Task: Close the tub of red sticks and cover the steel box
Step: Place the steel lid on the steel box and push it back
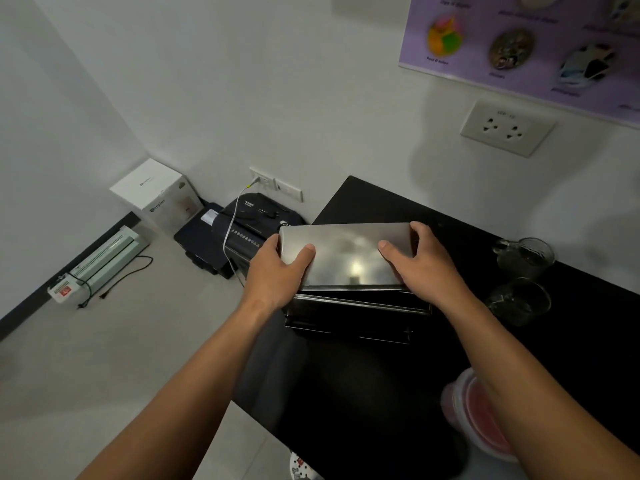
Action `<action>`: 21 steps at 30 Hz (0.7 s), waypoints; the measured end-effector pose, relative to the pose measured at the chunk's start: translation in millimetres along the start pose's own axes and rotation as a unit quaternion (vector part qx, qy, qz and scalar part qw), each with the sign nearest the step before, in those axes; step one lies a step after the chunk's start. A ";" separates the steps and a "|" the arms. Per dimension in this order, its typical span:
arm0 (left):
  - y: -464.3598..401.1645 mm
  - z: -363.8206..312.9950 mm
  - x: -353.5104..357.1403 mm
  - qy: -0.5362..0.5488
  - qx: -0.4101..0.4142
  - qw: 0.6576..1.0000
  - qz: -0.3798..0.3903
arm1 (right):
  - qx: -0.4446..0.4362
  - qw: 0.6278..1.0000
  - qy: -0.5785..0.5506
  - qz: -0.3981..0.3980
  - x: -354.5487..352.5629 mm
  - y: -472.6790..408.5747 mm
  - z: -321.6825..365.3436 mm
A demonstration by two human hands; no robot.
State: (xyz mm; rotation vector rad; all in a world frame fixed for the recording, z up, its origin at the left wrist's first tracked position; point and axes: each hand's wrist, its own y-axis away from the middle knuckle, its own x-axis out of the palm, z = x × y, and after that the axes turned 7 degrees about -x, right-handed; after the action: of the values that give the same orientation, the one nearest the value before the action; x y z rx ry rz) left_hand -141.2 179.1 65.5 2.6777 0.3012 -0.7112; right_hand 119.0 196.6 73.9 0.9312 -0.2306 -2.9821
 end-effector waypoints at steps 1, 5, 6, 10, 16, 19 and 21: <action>-0.1 1.0 0.0 0.001 0.002 1.000 0.000 | 0.004 1.000 -0.009 0.000 0.3 -0.3 -1.0; 1.0 1.8 1.6 -0.004 0.004 1.000 0.000 | -0.024 0.999 -0.030 0.014 -1.5 -3.1 -1.9; 1.3 1.9 1.9 -0.004 0.004 1.000 0.003 | -0.033 0.999 -0.021 0.023 -3.8 -4.9 -1.6; 1.6 2.9 -0.1 -0.025 0.015 0.999 0.018 | -0.071 0.996 0.033 0.051 -15.4 -11.6 -3.0; 13.0 -0.7 3.2 -0.181 0.125 0.975 -0.021 | -0.099 0.992 0.051 0.053 -20.4 -9.0 -13.9; 16.7 -5.1 6.5 -0.219 0.130 0.967 0.001 | -0.098 0.993 0.053 0.048 -21.6 -7.4 -18.0; 17.7 -5.7 8.2 -0.220 0.126 0.967 0.006 | -0.095 0.993 0.049 0.046 -22.3 -4.7 -19.9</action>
State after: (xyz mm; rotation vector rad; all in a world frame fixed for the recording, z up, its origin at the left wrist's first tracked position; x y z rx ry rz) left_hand -126.6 166.0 70.9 2.6453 0.0804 -1.3873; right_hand 148.8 199.7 69.7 1.0113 0.0114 -2.8036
